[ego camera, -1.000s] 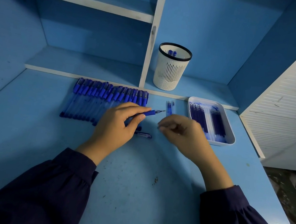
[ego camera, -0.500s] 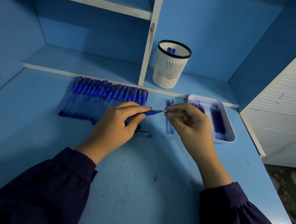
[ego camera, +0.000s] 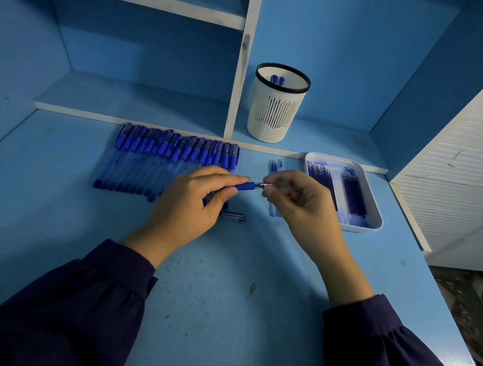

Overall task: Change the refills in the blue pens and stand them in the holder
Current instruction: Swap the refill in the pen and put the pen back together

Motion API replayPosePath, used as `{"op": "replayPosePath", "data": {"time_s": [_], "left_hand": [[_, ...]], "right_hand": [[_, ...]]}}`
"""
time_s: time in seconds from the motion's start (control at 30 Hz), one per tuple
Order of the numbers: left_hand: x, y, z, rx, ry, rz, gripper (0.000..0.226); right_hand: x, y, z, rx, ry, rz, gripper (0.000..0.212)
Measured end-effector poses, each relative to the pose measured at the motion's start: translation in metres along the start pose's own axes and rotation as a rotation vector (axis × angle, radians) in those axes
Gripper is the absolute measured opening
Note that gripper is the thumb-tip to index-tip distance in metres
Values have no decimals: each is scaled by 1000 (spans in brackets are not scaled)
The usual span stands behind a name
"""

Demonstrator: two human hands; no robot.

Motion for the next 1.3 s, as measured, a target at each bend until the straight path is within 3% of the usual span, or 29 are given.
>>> {"op": "replayPosePath", "data": {"time_s": [0.2, 0.27, 0.37, 0.5, 0.63, 0.8, 0.93, 1.07, 1.17, 1.3], "left_hand": [[-1, -1, 0, -26, -6, -17, 26], [0, -1, 0, -25, -9, -9, 27], [0, 0, 0, -16, -12, -2, 26], [1, 0, 0, -16, -11, -14, 26], [1, -1, 0, -12, -13, -3, 26], [2, 0, 0, -18, -13, -4, 26], [3, 0, -1, -16, -21, -14, 26], [3, 0, 0, -22, -24, -15, 25], [4, 0, -1, -21, -28, -19, 25], [3, 0, 0, -24, -19, -12, 26]], "right_hand": [[6, 0, -1, 8, 59, 192, 11], [5, 0, -1, -17, 50, 133, 7], [3, 0, -1, -50, 61, 56, 20], [3, 2, -1, -42, 82, 147, 3], [3, 3, -2, -82, 64, 27, 21], [5, 4, -2, -71, 96, 165, 5], [4, 6, -1, -79, 119, 110, 18], [7, 6, -2, -71, 128, 161, 7], [6, 6, -2, -83, 104, 74, 20], [6, 6, -2, -79, 126, 158, 8]]}}
Point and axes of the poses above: each hand's wrist, its own z-axis away from the middle knuckle, its own y-axis out of the back of the hand, x = y × z, the point moved 2 cm from there along -z, towards the middle knuckle, and after that the axes turned 4 degrees about z, right-handed, at the moved point
